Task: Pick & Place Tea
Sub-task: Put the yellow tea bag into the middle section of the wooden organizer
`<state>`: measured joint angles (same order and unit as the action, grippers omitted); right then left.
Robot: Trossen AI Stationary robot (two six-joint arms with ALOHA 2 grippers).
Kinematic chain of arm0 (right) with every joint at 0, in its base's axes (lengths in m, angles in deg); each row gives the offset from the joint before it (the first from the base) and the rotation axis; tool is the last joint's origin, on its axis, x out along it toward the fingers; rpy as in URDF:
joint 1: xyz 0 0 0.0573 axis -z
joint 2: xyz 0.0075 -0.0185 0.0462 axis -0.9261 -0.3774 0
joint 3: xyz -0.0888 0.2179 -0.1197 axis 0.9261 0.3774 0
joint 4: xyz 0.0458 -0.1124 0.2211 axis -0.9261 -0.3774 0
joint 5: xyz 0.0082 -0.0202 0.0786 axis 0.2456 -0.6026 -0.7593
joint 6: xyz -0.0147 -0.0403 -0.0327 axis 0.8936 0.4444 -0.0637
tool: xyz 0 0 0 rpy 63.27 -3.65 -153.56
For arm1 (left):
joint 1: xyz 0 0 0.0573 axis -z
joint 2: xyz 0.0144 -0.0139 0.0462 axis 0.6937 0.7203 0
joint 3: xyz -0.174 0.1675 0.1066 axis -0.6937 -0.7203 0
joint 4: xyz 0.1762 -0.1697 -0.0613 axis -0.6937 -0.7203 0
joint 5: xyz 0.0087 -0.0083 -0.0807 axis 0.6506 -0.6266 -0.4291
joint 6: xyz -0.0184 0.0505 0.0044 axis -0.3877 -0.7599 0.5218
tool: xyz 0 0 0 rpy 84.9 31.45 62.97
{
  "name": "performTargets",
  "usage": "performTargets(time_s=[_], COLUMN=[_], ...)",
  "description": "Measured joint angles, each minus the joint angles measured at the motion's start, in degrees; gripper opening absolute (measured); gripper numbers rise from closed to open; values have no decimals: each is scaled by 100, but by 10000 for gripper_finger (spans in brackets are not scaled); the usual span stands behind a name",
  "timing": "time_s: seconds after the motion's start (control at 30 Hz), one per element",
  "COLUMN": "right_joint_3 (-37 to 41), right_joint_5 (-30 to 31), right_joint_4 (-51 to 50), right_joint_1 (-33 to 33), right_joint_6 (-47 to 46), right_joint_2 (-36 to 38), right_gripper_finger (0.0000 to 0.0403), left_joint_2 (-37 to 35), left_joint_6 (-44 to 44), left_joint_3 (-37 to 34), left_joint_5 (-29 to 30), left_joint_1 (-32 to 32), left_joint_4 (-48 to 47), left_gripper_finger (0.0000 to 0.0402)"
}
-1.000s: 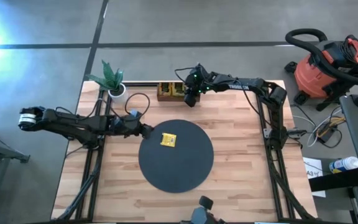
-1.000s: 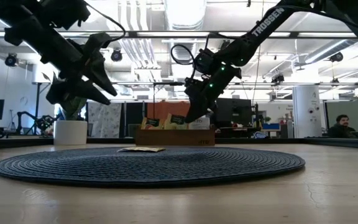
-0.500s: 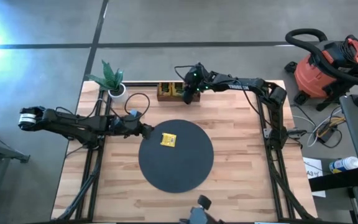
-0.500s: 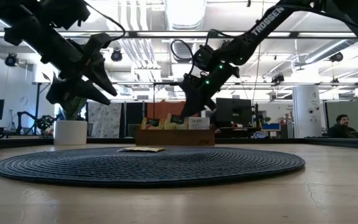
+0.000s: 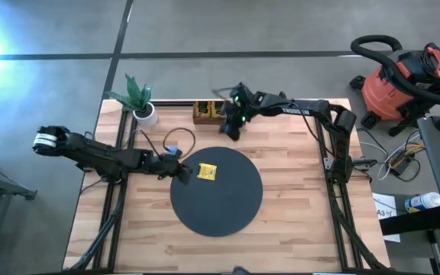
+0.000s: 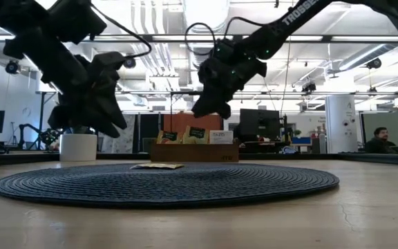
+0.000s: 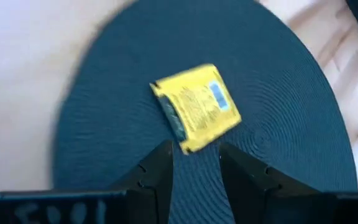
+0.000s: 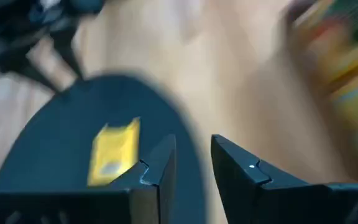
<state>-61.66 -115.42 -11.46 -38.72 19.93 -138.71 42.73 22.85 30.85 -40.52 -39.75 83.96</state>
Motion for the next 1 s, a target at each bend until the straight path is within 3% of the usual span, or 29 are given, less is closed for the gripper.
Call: performTargets(time_s=[0.13,0.33,0.6,1.0], right_joint_3=[142,531,1106,1015], right_joint_5=[-104,-5,1600,1296], right_joint_4=[-574,-91,923,1377], right_joint_1=[-416,-1340,-1920,-2001], right_joint_6=[-16,-231,-975,-1498], right_joint_2=[-14,-51,-145,-882], right_gripper_finger=[94,86,75,78], left_joint_2=[554,1230,1642,2036], left_joint_6=[46,245,606,605], left_joint_3=[0,0,11,23], left_joint_5=[-69,-87,-70,84], left_joint_1=[198,227,227,207], left_joint_4=[580,1291,1363,2137], left_gripper_finger=[124,124,124,124])
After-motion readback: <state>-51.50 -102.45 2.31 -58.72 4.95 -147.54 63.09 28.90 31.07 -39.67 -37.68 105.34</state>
